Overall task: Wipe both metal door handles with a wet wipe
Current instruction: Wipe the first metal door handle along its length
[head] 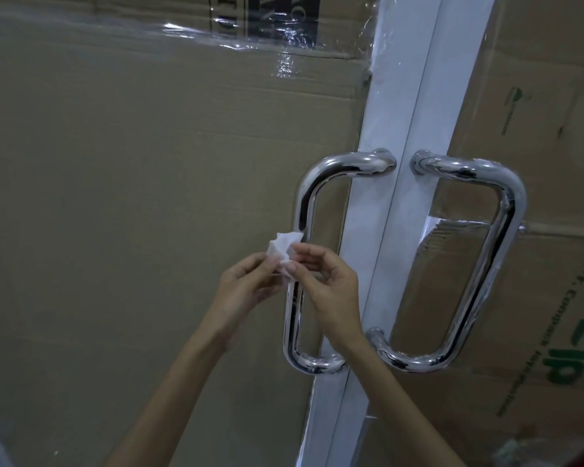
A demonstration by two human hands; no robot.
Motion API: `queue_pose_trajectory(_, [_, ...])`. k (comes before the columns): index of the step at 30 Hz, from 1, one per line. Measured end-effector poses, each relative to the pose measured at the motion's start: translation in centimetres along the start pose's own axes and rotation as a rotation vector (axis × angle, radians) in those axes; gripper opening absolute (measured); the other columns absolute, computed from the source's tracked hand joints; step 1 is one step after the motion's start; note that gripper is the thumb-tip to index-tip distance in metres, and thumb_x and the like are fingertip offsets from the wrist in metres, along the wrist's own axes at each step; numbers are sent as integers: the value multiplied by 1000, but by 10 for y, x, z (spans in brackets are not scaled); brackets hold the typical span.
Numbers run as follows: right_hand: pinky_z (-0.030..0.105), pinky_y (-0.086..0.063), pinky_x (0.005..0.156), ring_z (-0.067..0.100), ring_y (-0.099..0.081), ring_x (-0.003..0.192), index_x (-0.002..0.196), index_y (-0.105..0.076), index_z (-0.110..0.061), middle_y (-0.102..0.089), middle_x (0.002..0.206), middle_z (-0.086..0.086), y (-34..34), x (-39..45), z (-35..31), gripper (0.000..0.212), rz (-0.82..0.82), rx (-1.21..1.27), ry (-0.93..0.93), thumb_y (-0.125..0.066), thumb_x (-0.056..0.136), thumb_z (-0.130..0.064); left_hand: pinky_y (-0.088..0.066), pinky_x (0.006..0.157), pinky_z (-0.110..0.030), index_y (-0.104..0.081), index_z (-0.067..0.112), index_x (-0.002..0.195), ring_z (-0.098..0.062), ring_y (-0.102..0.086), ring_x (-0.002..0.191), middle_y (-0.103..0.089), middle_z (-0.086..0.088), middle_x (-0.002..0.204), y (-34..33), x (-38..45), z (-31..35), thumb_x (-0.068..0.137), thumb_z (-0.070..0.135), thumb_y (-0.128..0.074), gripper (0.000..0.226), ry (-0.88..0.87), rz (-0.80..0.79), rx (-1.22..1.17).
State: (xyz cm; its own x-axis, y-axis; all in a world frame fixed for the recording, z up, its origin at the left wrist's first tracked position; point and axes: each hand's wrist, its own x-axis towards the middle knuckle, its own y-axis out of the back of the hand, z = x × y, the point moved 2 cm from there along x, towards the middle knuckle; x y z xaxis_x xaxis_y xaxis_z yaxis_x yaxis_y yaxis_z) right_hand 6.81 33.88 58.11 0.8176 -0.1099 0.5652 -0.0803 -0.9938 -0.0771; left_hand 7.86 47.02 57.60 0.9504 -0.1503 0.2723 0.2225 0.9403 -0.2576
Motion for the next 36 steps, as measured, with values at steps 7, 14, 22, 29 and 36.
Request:
queue_pose_trajectory(7, [29, -57, 80, 24, -67, 90, 102, -68, -8, -71, 101, 15, 10, 13, -18, 15, -60, 45, -23, -60, 89, -5, -53, 66, -19, -66, 10, 85, -6, -63, 68, -68, 0, 78, 27, 21, 18, 93, 14, -56, 13, -180, 307, 56])
queue_pose_trajectory(14, [22, -55, 68, 8, -65, 77, 100, -68, -4, -70, 89, 4, 31, 29, -24, 16, 65, -18, -39, -53, 94, -9, -50, 80, -30, -77, 18, 80, -16, -66, 84, -71, -2, 86, 17, 49, 26, 76, 24, -77, 7, -283, 292, 498])
queue_pose_trajectory(22, [19, -53, 60, 5, -63, 69, 100, -67, -6, -69, 90, 3, 31, 31, -20, 17, 52, -45, -103, -53, 95, -13, -47, 56, -13, -67, 7, 76, -2, -61, 54, -68, 7, 60, 22, 50, 26, 80, 13, -72, 9, -19, 116, 200])
queue_pose_trajectory(29, [19, -52, 58, 6, -63, 66, 99, -66, -8, -69, 92, -2, 22, 40, -23, 17, 75, -29, -121, -51, 96, -15, -52, 57, -23, -51, 13, 72, -10, -60, 60, -60, -4, 74, -4, 62, 43, 88, 18, -65, 21, -130, 196, 172])
queue_pose_trajectory(36, [21, -54, 61, 11, -64, 75, 105, -65, -8, -67, 107, 5, 24, 38, -20, 21, 81, 3, -166, -47, 98, -17, -49, 73, -18, -48, 5, 72, -3, -64, 82, -66, 1, 95, -27, 27, -10, 85, 1, -64, 22, -335, 151, 113])
